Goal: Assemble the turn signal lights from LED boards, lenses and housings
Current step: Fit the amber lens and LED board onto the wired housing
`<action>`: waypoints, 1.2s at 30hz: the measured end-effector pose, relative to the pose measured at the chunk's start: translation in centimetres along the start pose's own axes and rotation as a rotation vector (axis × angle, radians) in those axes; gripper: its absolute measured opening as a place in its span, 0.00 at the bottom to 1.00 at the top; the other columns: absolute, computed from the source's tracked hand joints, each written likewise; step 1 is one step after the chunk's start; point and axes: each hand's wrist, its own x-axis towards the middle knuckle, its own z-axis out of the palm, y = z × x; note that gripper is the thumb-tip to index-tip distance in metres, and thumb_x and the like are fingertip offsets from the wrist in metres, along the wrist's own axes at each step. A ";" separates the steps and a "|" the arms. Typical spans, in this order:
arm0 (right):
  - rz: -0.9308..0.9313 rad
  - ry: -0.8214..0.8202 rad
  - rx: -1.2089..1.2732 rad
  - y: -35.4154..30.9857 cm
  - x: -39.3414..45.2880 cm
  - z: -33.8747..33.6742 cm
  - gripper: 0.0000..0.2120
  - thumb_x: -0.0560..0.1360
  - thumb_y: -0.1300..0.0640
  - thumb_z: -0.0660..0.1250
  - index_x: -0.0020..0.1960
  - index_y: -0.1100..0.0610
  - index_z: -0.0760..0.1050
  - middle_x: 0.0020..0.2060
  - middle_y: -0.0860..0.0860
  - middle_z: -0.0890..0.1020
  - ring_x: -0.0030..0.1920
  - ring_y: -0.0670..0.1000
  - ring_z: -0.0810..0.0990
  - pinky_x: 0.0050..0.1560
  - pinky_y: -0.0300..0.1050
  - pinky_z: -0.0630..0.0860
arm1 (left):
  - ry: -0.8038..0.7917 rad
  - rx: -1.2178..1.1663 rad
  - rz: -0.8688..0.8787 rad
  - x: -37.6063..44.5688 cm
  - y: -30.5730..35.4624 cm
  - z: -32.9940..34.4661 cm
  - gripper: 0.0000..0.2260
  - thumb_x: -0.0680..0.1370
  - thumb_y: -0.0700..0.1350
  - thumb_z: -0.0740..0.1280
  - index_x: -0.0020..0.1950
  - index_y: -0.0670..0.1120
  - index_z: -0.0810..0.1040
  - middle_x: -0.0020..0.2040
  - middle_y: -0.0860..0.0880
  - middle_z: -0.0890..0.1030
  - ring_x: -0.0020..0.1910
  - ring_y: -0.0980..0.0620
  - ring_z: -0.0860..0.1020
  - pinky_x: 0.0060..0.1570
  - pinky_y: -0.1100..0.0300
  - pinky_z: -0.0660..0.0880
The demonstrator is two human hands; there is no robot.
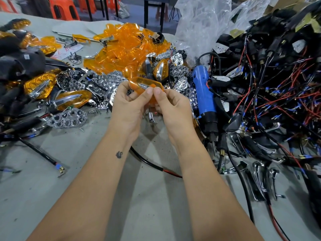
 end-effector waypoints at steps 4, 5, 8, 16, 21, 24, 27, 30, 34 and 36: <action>0.041 -0.036 -0.049 -0.1 0.1 -0.1 0.10 0.80 0.52 0.67 0.53 0.59 0.81 0.42 0.50 0.84 0.43 0.45 0.82 0.46 0.44 0.79 | 0.017 0.044 0.012 0.1 0.0 -0.5 0.12 0.75 0.32 0.69 0.48 0.45 0.69 0.38 0.48 0.85 0.39 0.50 0.84 0.40 0.57 0.80; 0.036 -0.048 -0.098 -0.1 0.1 -0.2 0.11 0.81 0.52 0.66 0.58 0.58 0.80 0.47 0.49 0.84 0.48 0.45 0.82 0.51 0.46 0.80 | 0.038 0.077 0.019 0.1 0.0 -0.6 0.13 0.75 0.31 0.69 0.48 0.46 0.70 0.39 0.48 0.85 0.39 0.50 0.84 0.39 0.58 0.80; -0.067 -0.122 -0.256 0.0 0.1 -0.1 0.22 0.79 0.55 0.67 0.72 0.49 0.70 0.63 0.46 0.75 0.62 0.43 0.75 0.64 0.46 0.75 | 0.106 0.173 0.026 0.3 0.0 -0.9 0.13 0.75 0.30 0.70 0.49 0.46 0.72 0.37 0.51 0.85 0.37 0.55 0.83 0.37 0.63 0.78; -0.132 0.006 -0.385 0.0 0.1 -0.1 0.21 0.73 0.54 0.76 0.63 0.50 0.73 0.54 0.46 0.79 0.50 0.43 0.79 0.51 0.41 0.78 | 0.081 0.391 0.068 0.7 1.2 -1.4 0.07 0.80 0.41 0.66 0.51 0.48 0.84 0.46 0.50 0.87 0.46 0.52 0.85 0.43 0.63 0.80; -0.055 0.108 -0.247 0.2 0.2 -0.2 0.19 0.72 0.50 0.76 0.58 0.47 0.72 0.48 0.43 0.80 0.46 0.42 0.80 0.49 0.40 0.79 | 0.567 1.117 0.169 1.7 2.9 -5.4 0.10 0.77 0.47 0.66 0.57 0.50 0.82 0.50 0.54 0.83 0.46 0.56 0.78 0.45 0.59 0.74; -0.061 0.128 -0.200 0.2 0.3 -0.2 0.16 0.73 0.50 0.75 0.56 0.46 0.73 0.44 0.42 0.80 0.43 0.39 0.79 0.45 0.35 0.76 | 0.512 1.432 0.090 2.0 2.6 -6.3 0.16 0.78 0.55 0.65 0.61 0.48 0.78 0.44 0.53 0.80 0.43 0.50 0.75 0.41 0.57 0.67; -0.076 0.117 -0.181 0.3 0.2 -0.1 0.15 0.73 0.52 0.75 0.54 0.45 0.72 0.42 0.40 0.79 0.41 0.36 0.78 0.42 0.30 0.75 | 0.393 1.594 0.067 1.9 1.7 -5.8 0.20 0.77 0.59 0.65 0.61 0.46 0.77 0.40 0.53 0.74 0.41 0.48 0.72 0.36 0.57 0.65; -0.082 0.092 -0.181 0.2 0.2 -0.1 0.17 0.73 0.58 0.74 0.55 0.49 0.69 0.37 0.34 0.78 0.37 0.34 0.77 0.37 0.28 0.74 | 0.339 1.594 0.074 2.2 1.2 -5.9 0.18 0.76 0.56 0.69 0.57 0.44 0.79 0.34 0.55 0.68 0.39 0.48 0.70 0.32 0.58 0.62; -0.039 0.086 -0.099 0.1 0.1 -0.2 0.16 0.71 0.64 0.66 0.54 0.51 0.66 0.39 0.44 0.74 0.32 0.37 0.72 0.34 0.34 0.74 | 0.213 1.118 0.000 2.2 1.5 -5.5 0.04 0.76 0.48 0.72 0.43 0.54 0.79 0.37 0.59 0.73 0.43 0.50 0.76 0.47 0.55 0.73; -0.017 0.086 -0.063 0.0 0.0 -0.2 0.16 0.71 0.64 0.65 0.54 0.51 0.66 0.39 0.46 0.73 0.31 0.37 0.71 0.33 0.33 0.73 | 0.156 0.650 -0.104 2.0 1.9 -4.7 0.10 0.77 0.41 0.71 0.39 0.55 0.81 0.40 0.54 0.80 0.45 0.48 0.81 0.50 0.51 0.79</action>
